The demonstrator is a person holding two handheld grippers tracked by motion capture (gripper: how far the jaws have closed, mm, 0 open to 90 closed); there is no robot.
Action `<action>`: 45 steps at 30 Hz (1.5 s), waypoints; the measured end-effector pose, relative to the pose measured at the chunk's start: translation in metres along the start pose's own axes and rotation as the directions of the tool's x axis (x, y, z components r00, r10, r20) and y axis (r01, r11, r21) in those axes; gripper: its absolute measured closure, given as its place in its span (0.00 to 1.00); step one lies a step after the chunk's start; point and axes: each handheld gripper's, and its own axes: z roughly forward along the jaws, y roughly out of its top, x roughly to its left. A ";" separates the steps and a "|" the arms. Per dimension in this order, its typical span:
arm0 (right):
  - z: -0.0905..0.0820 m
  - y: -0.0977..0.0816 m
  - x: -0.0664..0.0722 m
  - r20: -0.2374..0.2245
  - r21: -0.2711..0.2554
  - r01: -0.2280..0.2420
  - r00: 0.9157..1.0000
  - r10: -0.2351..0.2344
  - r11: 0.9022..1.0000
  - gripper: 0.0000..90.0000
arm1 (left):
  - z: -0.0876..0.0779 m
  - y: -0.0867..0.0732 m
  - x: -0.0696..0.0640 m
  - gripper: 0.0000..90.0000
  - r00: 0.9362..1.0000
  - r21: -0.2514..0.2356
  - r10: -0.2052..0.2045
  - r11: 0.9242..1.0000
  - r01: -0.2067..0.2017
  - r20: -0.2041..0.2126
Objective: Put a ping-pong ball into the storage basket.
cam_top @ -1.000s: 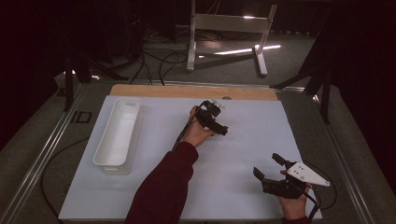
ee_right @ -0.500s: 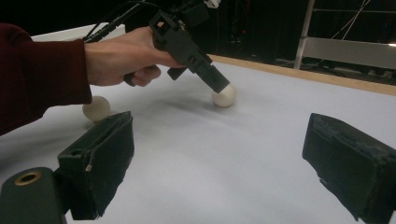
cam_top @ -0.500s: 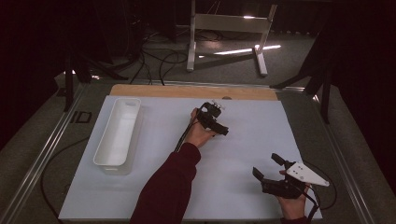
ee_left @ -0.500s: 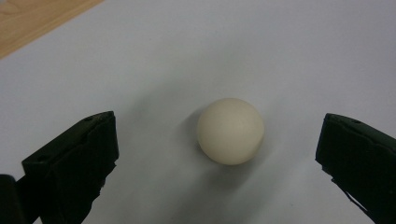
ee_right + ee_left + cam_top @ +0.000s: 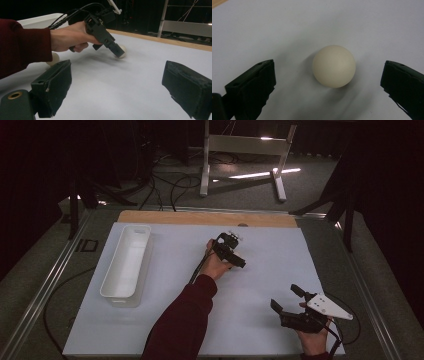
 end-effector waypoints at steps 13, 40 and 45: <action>-0.001 0.001 0.000 0.002 -0.005 -0.002 1.000 0.002 1.000 0.10 | 0.004 0.000 -0.006 0.31 1.000 -0.012 -0.020 1.000 0.020 0.000; -0.001 0.000 -0.001 0.001 -0.004 -0.002 1.000 0.002 1.000 0.10 | -0.008 0.002 -0.002 0.57 1.000 -0.012 -0.010 1.000 0.010 -0.005; 0.000 -0.001 -0.001 -0.001 0.001 0.000 1.000 0.000 1.000 0.10 | -0.018 0.004 -0.002 0.57 1.000 -0.026 0.008 1.000 -0.008 -0.016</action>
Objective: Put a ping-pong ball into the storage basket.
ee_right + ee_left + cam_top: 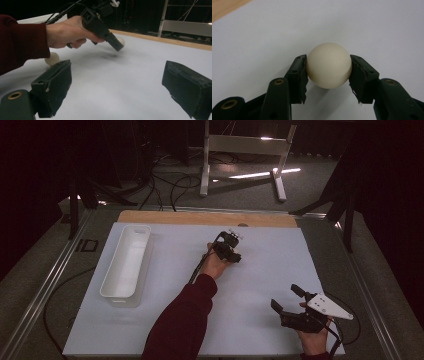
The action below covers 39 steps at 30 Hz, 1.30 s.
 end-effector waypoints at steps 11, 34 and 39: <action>0.000 0.000 0.001 -0.005 0.005 0.001 1.000 -0.001 1.000 0.10 | -0.022 0.004 0.004 0.57 1.000 -0.042 0.001 0.999 -0.001 -0.011; 0.002 0.000 0.000 -0.006 0.011 0.004 1.000 -0.004 1.000 0.10 | -0.054 0.007 0.011 0.57 0.999 -0.081 0.031 0.996 -0.033 -0.017; 0.003 -0.001 0.001 -0.010 0.013 0.009 1.000 -0.009 1.000 0.10 | -0.058 0.007 0.013 0.57 0.999 -0.088 0.028 0.996 -0.030 -0.021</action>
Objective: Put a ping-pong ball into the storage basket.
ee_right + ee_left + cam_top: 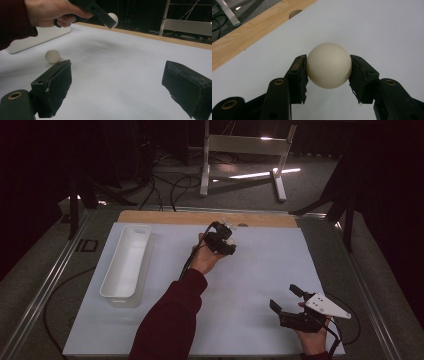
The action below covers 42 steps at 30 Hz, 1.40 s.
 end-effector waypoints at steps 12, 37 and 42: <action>0.000 0.000 0.000 0.003 -0.005 0.000 1.000 0.000 1.000 0.10 | -0.009 0.002 0.002 0.57 1.000 -0.016 -0.006 1.000 0.006 -0.005; 0.002 0.000 0.001 0.001 0.000 -0.001 1.000 0.001 1.000 0.10 | -0.032 0.004 0.012 0.57 1.000 -0.035 -0.004 0.999 0.004 -0.004; 0.002 0.000 0.001 0.002 -0.001 0.001 1.000 -0.001 1.000 0.10 | -0.035 0.004 0.012 0.57 1.000 -0.040 0.006 0.999 -0.006 0.000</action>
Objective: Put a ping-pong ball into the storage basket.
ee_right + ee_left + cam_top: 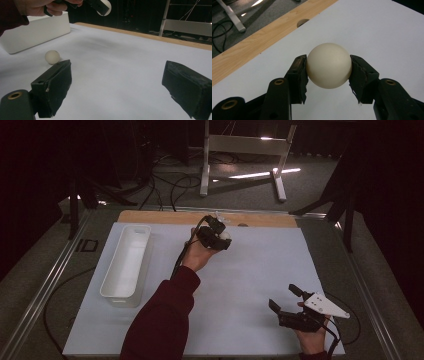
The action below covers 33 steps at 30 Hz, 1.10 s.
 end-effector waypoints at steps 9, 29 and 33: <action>-0.001 0.000 0.000 0.000 -0.002 -0.002 1.000 0.002 1.000 0.10 | -0.008 0.001 0.001 0.57 1.000 -0.020 0.000 1.000 0.000 0.012; -0.001 0.001 0.000 0.004 -0.006 0.002 1.000 -0.002 1.000 0.10 | -0.026 0.000 0.008 0.57 1.000 -0.024 -0.024 0.999 0.024 -0.002; -0.001 0.001 0.000 0.004 -0.005 0.002 1.000 -0.002 1.000 0.10 | -0.030 0.003 0.007 0.57 1.000 -0.018 -0.012 1.000 0.012 -0.006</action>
